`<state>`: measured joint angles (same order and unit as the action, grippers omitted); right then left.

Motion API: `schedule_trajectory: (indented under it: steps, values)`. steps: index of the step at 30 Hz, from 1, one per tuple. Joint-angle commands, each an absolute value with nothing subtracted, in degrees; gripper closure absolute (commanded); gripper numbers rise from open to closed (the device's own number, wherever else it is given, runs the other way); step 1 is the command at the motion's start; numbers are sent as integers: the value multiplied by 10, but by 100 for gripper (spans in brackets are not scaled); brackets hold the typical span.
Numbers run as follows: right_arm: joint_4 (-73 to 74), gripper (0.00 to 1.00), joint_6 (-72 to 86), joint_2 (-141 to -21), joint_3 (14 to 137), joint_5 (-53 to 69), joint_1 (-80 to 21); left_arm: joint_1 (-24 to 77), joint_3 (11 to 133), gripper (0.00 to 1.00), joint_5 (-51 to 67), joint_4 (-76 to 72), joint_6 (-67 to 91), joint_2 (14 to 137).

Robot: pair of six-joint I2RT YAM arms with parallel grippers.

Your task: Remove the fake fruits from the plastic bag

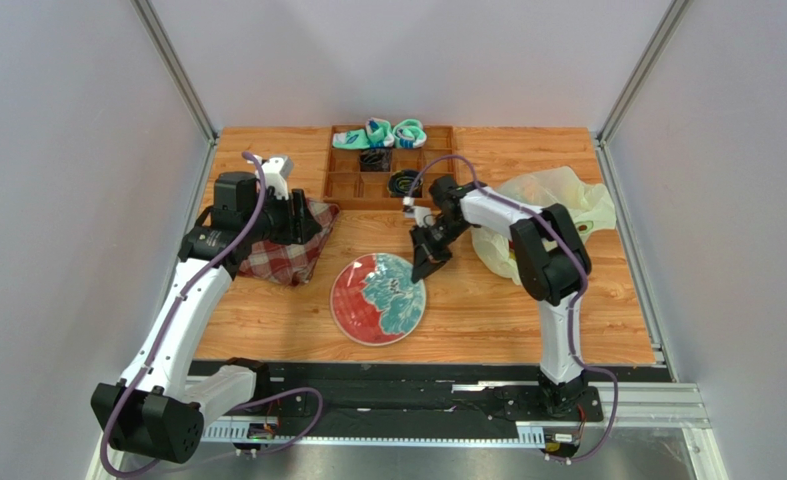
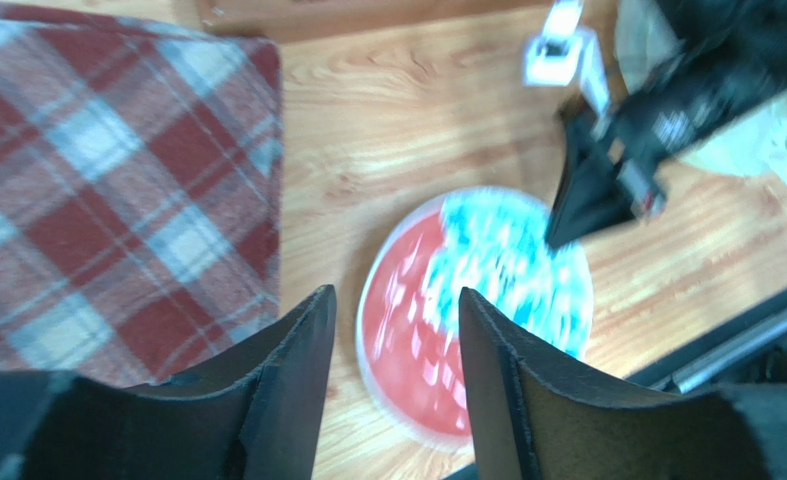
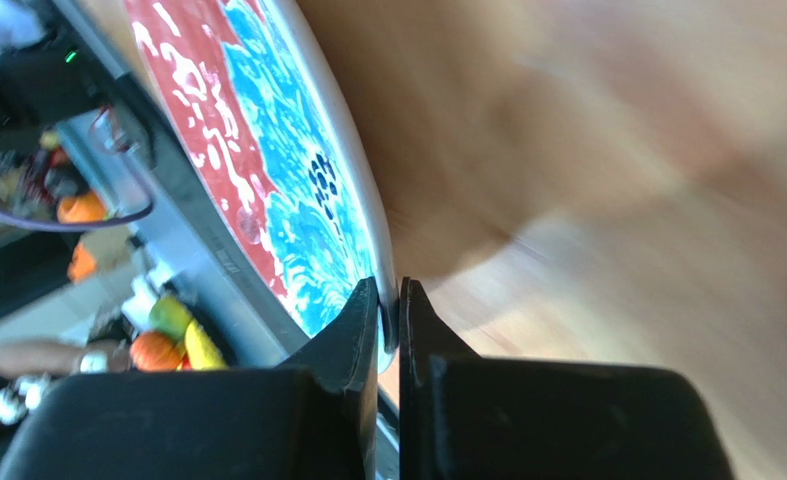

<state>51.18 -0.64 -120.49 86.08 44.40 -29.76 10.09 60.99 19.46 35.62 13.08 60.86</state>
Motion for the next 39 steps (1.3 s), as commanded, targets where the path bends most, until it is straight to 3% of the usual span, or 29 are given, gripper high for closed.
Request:
schedule_trajectory:
  steps: [1,4,7,11,16,17,19,21,23,31,39]
  values:
    - [522,89,-63,-1147,839,325,-248,134,601,41,245,323,100,604]
    - [542,47,-100,-1118,845,362,-209,163,599,38,250,316,92,608]
    - [601,37,-143,-1086,890,433,-212,178,597,36,257,309,99,615]
    - [649,34,-143,-1035,1004,448,-220,221,597,36,248,304,100,623]
    - [642,33,-130,-936,1051,385,-181,309,613,33,247,280,119,663]
    - [631,33,-121,-925,1045,345,-156,346,622,31,245,265,121,674]
    - [607,34,-126,-881,1021,267,-126,403,659,15,241,236,121,718]
    - [585,34,-165,-834,950,125,-109,437,708,11,215,218,106,776]
    - [575,34,-209,-808,888,50,-78,470,776,10,195,210,118,850]
    - [596,30,-423,-666,773,-33,-30,512,942,9,185,185,272,1041]
    - [596,29,-489,-638,732,-79,-20,538,1047,9,286,146,317,1172]
